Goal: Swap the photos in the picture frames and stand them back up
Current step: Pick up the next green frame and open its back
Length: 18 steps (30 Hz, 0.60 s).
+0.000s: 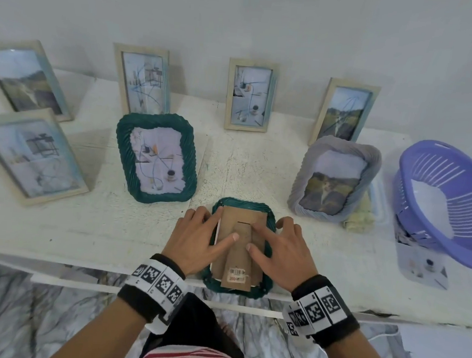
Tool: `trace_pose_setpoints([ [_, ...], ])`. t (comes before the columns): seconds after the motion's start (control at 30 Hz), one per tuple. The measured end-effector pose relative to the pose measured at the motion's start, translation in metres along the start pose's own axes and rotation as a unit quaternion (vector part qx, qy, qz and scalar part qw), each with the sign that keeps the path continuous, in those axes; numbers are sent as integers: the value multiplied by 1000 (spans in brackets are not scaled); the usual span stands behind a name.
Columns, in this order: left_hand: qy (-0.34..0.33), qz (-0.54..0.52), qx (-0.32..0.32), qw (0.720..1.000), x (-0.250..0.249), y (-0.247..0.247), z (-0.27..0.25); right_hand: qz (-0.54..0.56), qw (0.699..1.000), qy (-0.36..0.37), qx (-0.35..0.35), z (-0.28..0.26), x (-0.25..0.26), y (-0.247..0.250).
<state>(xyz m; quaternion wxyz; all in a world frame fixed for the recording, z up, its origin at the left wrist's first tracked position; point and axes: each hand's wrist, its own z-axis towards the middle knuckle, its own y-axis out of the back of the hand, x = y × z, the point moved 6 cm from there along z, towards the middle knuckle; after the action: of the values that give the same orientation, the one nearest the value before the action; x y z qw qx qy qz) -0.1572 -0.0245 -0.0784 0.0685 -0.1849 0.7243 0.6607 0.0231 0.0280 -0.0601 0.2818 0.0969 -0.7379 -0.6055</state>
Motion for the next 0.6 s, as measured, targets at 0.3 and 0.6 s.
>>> trace_pose_setpoints([
  [0.3,7,-43,-25,999,4,-9,-18,92,992,88,-20,-23,2,9],
  [0.6,20,-43,-72,996,3,-16,-24,61,971,218,80,-46,-2,2],
])
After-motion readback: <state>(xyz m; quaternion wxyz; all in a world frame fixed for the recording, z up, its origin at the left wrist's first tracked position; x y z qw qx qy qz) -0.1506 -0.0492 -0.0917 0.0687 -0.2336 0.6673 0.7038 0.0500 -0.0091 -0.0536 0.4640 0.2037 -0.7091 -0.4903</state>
